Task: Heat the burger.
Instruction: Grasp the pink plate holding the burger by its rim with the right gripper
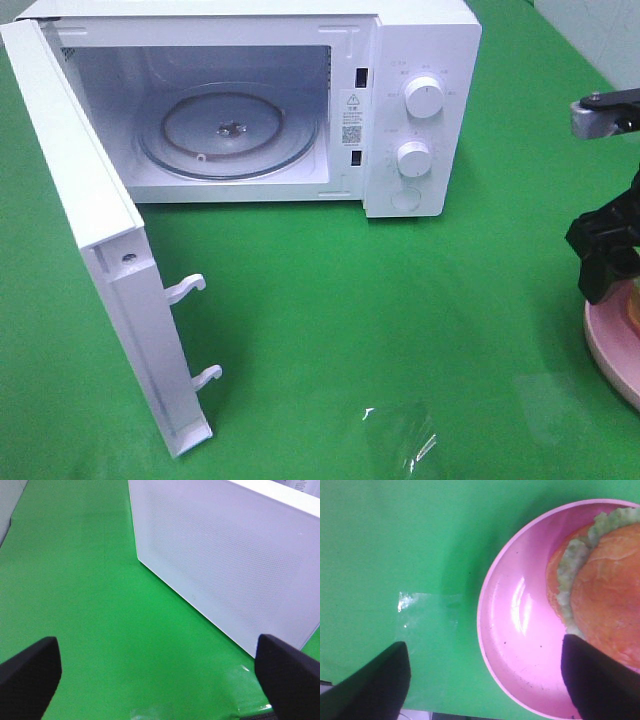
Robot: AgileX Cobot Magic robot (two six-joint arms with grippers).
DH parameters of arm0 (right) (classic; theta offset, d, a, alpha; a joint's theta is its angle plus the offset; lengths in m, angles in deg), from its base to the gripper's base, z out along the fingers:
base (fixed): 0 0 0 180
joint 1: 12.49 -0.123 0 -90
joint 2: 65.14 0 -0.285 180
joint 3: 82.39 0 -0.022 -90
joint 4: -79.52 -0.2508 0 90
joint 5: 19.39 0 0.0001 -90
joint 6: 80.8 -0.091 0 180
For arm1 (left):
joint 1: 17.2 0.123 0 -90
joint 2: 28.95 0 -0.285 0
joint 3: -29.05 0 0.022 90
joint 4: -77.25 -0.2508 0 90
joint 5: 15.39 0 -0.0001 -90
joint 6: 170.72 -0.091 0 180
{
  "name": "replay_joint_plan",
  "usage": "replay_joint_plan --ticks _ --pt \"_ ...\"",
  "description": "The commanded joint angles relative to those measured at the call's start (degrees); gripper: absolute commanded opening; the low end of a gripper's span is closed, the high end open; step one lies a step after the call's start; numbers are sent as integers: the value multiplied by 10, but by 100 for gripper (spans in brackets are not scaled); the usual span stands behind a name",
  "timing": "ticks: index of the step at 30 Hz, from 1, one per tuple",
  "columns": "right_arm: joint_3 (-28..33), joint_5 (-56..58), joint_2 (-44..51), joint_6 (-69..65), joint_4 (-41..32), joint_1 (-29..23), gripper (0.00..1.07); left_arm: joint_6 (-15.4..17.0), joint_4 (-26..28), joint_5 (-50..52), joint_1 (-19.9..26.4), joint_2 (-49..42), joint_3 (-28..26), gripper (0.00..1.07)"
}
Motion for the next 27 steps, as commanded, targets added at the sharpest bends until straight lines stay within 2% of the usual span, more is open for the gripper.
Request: replay_joint_plan --ticks 1,9,12,15,27 --pt "25 -36 3 -1 0 3 77 -1 5 7 3 -2 2 98" --pt "80 -83 2 -1 43 3 76 -1 5 7 3 -2 2 98" --pt "85 -90 2 -1 45 3 77 -1 5 7 3 -2 2 98" --pt "117 -135 2 -1 46 3 77 -1 5 7 3 -2 2 98" --pt "130 -189 -19 -17 62 3 77 -1 5 7 3 -2 2 98"
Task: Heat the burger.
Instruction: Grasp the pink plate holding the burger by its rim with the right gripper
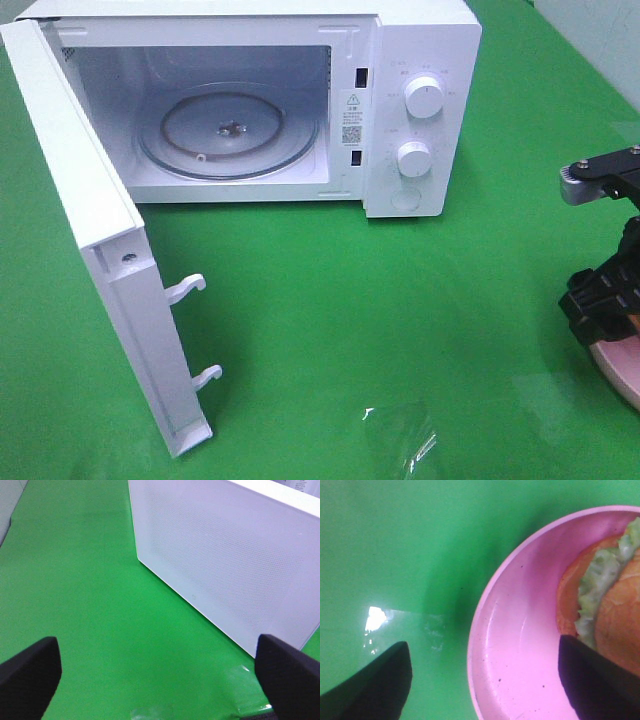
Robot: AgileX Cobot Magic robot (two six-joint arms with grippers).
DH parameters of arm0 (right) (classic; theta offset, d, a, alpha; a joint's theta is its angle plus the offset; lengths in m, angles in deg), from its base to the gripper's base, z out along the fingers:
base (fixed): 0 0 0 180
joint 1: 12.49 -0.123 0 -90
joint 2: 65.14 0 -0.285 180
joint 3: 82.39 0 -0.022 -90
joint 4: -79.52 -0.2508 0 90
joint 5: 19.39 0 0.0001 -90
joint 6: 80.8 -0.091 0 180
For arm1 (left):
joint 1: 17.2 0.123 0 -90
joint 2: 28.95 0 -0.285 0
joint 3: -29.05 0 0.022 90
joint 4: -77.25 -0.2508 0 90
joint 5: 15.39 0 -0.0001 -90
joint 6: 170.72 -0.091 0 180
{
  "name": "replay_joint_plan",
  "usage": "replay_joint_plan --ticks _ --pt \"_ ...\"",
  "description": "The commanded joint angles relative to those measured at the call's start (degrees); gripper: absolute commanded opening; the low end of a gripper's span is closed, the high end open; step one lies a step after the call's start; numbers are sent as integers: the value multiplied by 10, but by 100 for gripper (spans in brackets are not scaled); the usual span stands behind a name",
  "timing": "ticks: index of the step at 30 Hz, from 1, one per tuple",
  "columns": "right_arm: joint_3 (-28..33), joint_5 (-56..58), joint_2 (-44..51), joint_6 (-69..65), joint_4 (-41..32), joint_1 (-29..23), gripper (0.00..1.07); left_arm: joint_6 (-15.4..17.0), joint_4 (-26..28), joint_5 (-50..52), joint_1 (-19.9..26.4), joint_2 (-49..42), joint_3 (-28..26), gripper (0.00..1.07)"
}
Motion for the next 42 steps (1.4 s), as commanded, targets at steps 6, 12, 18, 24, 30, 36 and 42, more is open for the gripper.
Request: replay_joint_plan --ticks 6,12,18,24,30,36,42 --pt "5 -25 -70 -26 16 3 76 -1 5 7 3 -2 2 98" --pt "5 -34 -104 -37 28 10 76 -1 5 7 3 -2 2 98" --pt "5 -54 -113 -50 36 36 76 -1 5 7 3 -2 2 98" --pt "5 -65 -127 -50 32 36 76 -1 5 7 3 -2 2 98" --pt "5 -67 -151 -50 30 36 76 -1 5 7 3 -2 2 98" --pt "5 -84 -158 -49 19 36 76 -1 5 7 3 -2 2 98" --pt "5 -81 -178 -46 11 36 76 -1 5 7 3 -2 2 98"
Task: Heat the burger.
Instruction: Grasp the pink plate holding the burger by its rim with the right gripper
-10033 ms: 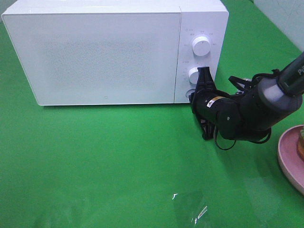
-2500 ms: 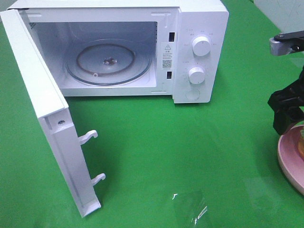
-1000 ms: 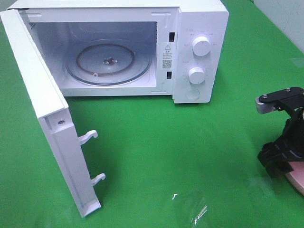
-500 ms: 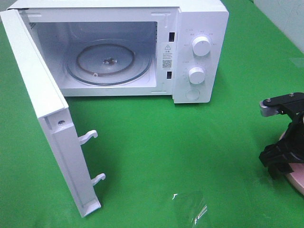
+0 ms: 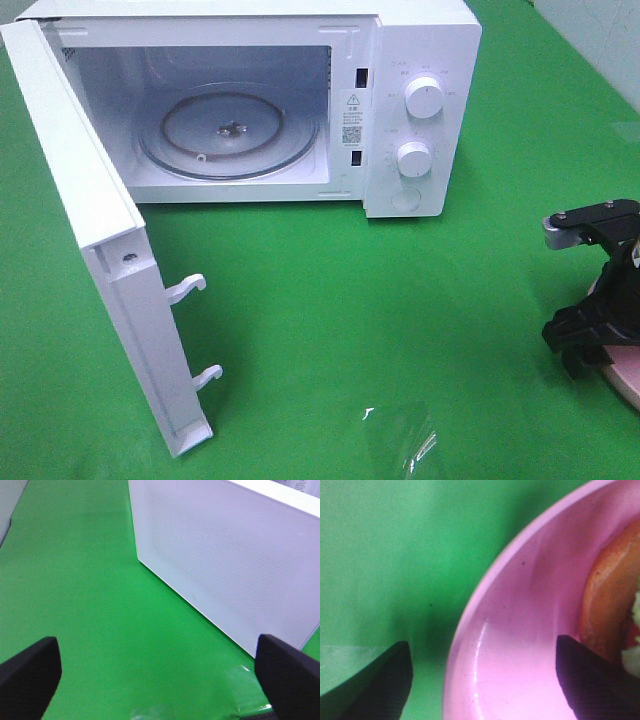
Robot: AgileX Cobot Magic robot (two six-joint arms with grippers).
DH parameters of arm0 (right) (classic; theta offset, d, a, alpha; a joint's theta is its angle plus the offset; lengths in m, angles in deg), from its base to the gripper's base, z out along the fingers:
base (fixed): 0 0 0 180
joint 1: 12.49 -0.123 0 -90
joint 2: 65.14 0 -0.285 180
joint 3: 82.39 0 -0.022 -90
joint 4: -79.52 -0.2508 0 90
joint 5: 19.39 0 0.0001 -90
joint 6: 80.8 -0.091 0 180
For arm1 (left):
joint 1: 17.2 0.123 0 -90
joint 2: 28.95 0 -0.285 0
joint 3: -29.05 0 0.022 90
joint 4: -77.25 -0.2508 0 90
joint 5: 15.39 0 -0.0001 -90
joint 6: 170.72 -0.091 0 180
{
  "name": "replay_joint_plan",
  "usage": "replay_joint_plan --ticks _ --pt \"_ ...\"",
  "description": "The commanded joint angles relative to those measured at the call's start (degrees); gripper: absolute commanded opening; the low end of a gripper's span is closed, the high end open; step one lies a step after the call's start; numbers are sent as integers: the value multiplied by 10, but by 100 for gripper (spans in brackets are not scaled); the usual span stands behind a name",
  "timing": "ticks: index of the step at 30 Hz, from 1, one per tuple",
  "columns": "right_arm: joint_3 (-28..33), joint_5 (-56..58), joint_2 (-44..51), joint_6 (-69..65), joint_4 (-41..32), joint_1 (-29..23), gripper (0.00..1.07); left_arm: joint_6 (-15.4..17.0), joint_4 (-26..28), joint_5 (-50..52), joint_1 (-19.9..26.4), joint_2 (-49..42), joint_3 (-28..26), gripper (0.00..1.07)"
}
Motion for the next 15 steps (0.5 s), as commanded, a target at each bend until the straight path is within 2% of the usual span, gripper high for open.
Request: replay_joint_plan --ticks 1,9,15 --pt "6 -9 -25 3 -21 3 76 -1 5 7 3 -2 2 98" --pt "6 -3 -25 3 -31 2 76 -1 5 7 3 -2 2 98" --pt "6 19 -25 5 -30 -29 76 -1 5 7 3 -2 2 98"
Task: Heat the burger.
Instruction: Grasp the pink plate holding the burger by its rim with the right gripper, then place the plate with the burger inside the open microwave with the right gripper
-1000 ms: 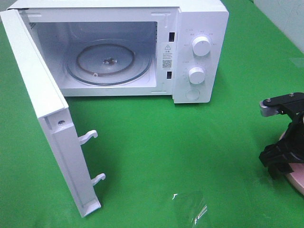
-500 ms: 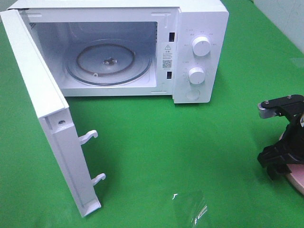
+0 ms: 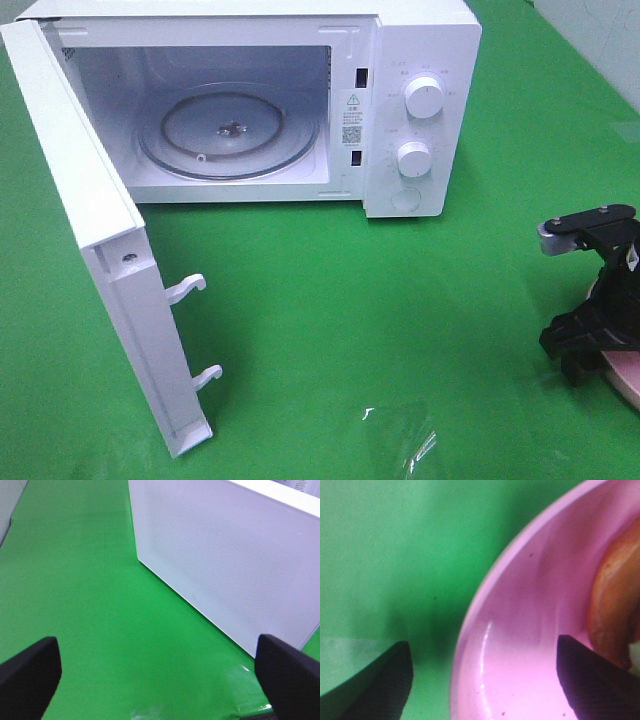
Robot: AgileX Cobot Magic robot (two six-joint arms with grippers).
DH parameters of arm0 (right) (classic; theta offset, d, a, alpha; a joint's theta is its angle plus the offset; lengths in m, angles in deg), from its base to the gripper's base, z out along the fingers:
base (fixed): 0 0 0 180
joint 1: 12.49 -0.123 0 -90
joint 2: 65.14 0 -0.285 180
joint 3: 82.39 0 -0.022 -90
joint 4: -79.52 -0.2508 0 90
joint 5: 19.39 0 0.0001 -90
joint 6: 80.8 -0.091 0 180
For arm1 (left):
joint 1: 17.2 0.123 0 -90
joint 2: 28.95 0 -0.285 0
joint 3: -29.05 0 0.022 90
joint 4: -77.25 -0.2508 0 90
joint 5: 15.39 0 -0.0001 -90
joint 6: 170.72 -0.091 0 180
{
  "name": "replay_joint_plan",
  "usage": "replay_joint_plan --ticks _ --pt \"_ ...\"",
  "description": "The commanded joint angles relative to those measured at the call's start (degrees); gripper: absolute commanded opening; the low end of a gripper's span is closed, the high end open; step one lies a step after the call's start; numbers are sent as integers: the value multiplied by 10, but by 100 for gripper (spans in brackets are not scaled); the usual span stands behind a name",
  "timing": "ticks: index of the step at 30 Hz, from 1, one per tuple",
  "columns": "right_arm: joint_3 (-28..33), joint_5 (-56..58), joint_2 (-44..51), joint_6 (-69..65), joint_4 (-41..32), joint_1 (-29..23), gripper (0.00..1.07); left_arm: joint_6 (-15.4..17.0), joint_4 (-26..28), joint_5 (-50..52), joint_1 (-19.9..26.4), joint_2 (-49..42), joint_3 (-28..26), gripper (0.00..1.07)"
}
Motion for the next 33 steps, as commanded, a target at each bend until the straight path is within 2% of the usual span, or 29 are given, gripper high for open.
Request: replay_joint_plan --ticks 1,17,19,20,21,22,23,24,25,26,27,28,29,30,33 --pt "7 1 -19 6 -25 -18 76 -1 5 7 3 -2 2 98" --pt "7 -10 -19 -6 -10 -23 75 -1 5 7 3 -2 2 98" --pt "7 -9 -19 -21 -5 -23 72 -1 5 7 3 -2 2 98" --pt "7 -6 -19 -28 -1 -23 66 -1 5 7 3 -2 2 98" --pt "7 -6 -19 -28 -1 -23 66 -1 5 7 3 -2 2 98" --pt "7 -5 -19 -35 6 -23 55 -1 5 7 3 -2 2 98" --pt "7 -5 -19 -35 6 -23 55 -1 5 7 3 -2 2 98" --pt "7 -5 -19 -44 9 -23 41 -1 5 7 3 -2 2 98" --pt "7 -5 -19 -45 10 -23 34 -1 5 7 3 -2 2 98" --pt "7 -5 -19 -45 10 -23 34 -1 5 7 3 -2 2 98" --pt "7 -5 -19 -45 10 -23 19 -1 5 7 3 -2 2 98" --pt "7 -5 -19 -45 10 -23 19 -1 5 7 3 -2 2 98" --pt "7 -5 -19 -45 11 -23 6 -1 5 7 3 -2 2 98" --pt "7 -5 -19 -45 14 -23 0 -1 5 7 3 -2 2 98" --pt "7 -3 -19 -44 20 -23 0 -1 5 7 3 -2 2 98"
